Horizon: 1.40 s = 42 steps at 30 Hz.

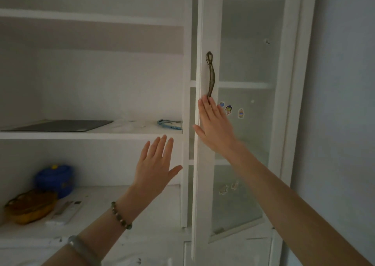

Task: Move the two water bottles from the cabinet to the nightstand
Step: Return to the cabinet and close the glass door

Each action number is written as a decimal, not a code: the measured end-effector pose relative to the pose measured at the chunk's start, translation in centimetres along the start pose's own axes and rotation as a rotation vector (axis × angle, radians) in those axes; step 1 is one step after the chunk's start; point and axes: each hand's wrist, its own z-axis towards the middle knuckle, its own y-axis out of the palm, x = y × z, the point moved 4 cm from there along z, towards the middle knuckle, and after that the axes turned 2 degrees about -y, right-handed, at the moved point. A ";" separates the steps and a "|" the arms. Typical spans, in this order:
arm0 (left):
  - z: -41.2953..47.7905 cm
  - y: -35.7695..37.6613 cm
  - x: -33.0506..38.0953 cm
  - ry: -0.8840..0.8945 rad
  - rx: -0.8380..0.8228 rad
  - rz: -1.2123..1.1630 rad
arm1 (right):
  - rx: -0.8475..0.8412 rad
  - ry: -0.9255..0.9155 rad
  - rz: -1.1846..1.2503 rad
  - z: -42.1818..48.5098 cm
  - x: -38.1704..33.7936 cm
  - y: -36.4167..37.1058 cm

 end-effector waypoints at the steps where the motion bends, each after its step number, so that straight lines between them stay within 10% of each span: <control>1: 0.3 0.5 -0.3 0.006 -0.009 0.003 | 0.001 0.005 -0.008 0.4 -0.1 0.5; 42: 7.8 9.1 -0.6 -0.097 -0.019 0.017 | -0.015 -0.081 -0.006 8.5 2.1 9.3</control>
